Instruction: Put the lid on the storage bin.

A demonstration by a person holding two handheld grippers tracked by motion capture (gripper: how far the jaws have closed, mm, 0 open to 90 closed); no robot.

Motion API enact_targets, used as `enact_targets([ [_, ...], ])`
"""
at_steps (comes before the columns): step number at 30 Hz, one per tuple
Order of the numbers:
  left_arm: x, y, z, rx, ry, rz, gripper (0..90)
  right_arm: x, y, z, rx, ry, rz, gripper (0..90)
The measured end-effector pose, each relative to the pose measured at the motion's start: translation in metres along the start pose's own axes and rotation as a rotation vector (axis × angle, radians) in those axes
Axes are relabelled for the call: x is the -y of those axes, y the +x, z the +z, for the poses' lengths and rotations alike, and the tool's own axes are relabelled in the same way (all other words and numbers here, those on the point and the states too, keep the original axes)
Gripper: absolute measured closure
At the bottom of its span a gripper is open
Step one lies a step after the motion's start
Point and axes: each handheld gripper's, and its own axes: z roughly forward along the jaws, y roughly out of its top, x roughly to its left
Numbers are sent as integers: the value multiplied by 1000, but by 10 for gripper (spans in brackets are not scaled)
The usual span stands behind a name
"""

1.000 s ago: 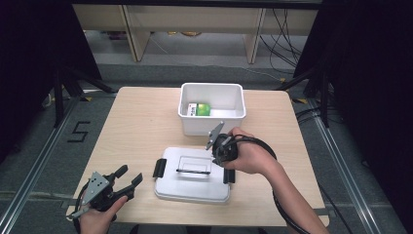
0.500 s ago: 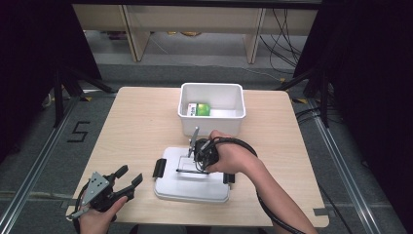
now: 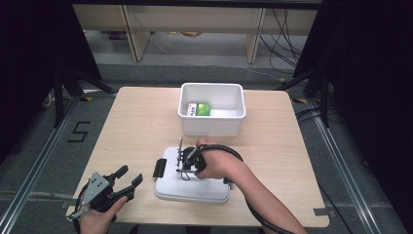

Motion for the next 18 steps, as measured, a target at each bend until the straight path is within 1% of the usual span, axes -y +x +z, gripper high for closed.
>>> enact_targets([
  [1, 0, 0, 0, 0, 0, 2, 339, 0, -1, 2, 12, -7, -13, 723],
  [2, 0, 0, 0, 1, -1, 1, 340, -1, 1, 3, 3, 10, 23, 723],
  [3, 0, 0, 0, 1, 0, 2, 340, -2, -1, 4, 4, 7, -1, 723],
  [4, 0, 0, 0, 1, 0, 2, 340, -3, -1, 4, 5, 15, -3, 723],
  [5, 0, 0, 0, -1, 1, -1, 340, -3, 0, 7, 9, 15, 9, 723],
  [6, 0, 0, 0, -2, 1, -3, 340, -4, -2, 9, 12, 4, -23, 725],
  [7, 0, 0, 0, -3, 1, -4, 340, -4, -2, 10, 9, 14, -23, 728],
  [8, 0, 0, 0, -2, 1, -3, 340, -5, -3, 11, 19, 16, -35, 734],
  [9, 0, 0, 0, 2, 0, 1, 340, -5, -3, 13, 11, 11, -26, 742],
  [10, 0, 0, 0, 2, 0, 1, 340, -6, -2, 13, 4, 21, -21, 757],
  [12, 0, 0, 0, 3, 0, 1, 340, -6, -2, 15, -1, 25, -25, 781],
  [13, 0, 0, 0, 3, 1, 1, 340, -6, -3, 17, 2, 20, -41, 801],
  [14, 0, 0, 0, 3, 0, 1, 340, -7, -3, 17, -1, 15, -36, 810],
  [18, 0, 0, 0, 5, 0, 1, 340, -8, -3, 15, 10, 37, -24, 821],
])
